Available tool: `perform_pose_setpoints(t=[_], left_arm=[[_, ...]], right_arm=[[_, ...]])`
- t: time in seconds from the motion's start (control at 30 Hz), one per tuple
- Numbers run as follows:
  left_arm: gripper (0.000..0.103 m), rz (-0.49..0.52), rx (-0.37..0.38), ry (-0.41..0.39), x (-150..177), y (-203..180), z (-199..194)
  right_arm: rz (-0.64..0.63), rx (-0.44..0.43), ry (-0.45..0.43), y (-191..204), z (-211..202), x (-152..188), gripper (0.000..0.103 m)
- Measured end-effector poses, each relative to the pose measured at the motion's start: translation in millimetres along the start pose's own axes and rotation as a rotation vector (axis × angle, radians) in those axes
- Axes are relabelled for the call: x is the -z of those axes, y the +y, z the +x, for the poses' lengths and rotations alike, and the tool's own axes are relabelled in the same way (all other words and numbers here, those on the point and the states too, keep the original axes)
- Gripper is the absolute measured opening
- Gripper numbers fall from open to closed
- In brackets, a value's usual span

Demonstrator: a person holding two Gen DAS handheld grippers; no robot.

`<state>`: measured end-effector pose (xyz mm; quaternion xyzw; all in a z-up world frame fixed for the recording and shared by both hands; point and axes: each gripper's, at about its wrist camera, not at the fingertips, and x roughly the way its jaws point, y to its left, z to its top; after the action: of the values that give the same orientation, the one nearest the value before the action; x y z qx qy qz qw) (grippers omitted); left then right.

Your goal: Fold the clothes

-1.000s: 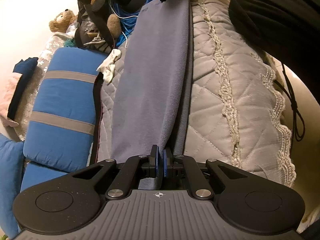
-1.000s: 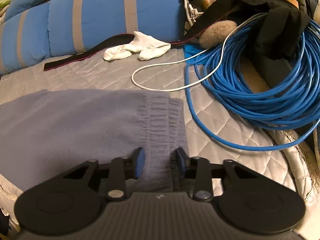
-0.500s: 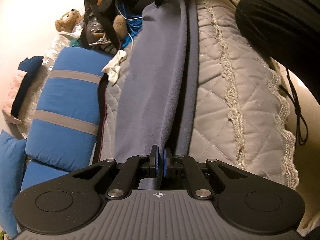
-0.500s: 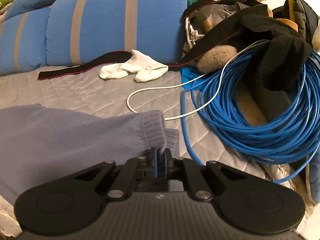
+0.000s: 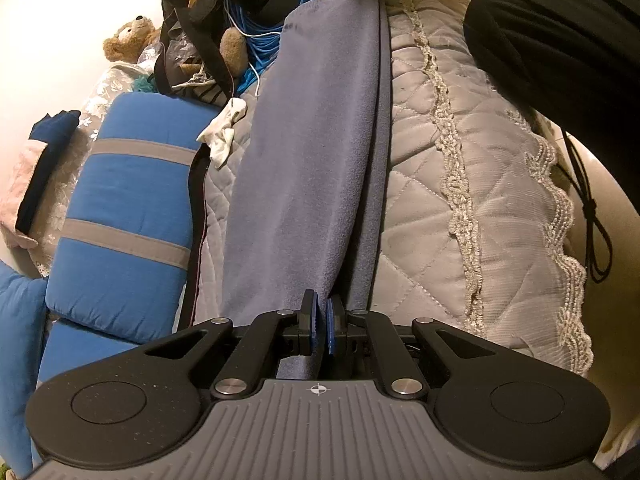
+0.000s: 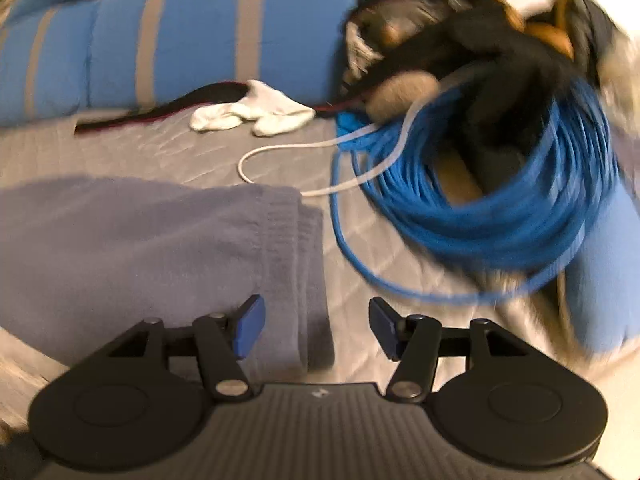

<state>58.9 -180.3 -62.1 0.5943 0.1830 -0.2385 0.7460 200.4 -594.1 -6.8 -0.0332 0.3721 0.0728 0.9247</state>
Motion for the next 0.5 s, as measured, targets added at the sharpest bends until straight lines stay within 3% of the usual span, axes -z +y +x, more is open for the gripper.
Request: perform_pose_setpoints(t=[0.13,0.17,0.2,0.23,0.27,0.33,0.37,0.5], left_arm=[[0.006,0.007,-0.003,0.003,-0.1,-1.8,0.7],[0.006,0.008,-0.003,0.003,0.0,-2.1,0.9],[0.006,0.008,-0.003,0.003,0.2,-2.4,1.2],[0.006,0.009,-0.005,0.003,0.2,-2.5,1.4],[0.006,0.009,-0.006,0.002,0.3,-2.6,1.6],[0.006,0.009,-0.009,0.002,0.4,-2.9,2.0],[0.006,0.009,-0.01,0.001,0.5,-3.0,2.2],[0.006,0.005,-0.014,0.002,0.5,-2.5,2.6]], right_arm=[[0.173,-0.092,0.066,-19.7,1.9,7.6,0.065],[0.217,-0.116,0.08,-23.0,3.7,8.9,0.058],[0.261,-0.139,0.094,-26.3,5.4,10.3,0.04],[0.282,-0.154,0.095,-26.9,6.1,9.9,0.033],[0.301,-0.167,0.096,-27.3,6.7,9.3,0.016],[0.339,-0.194,0.096,-28.1,8.0,8.1,0.005],[0.314,-0.19,0.077,-25.3,5.5,5.2,0.0],[0.144,-0.137,-0.124,-9.2,-19.7,-8.6,0.0]])
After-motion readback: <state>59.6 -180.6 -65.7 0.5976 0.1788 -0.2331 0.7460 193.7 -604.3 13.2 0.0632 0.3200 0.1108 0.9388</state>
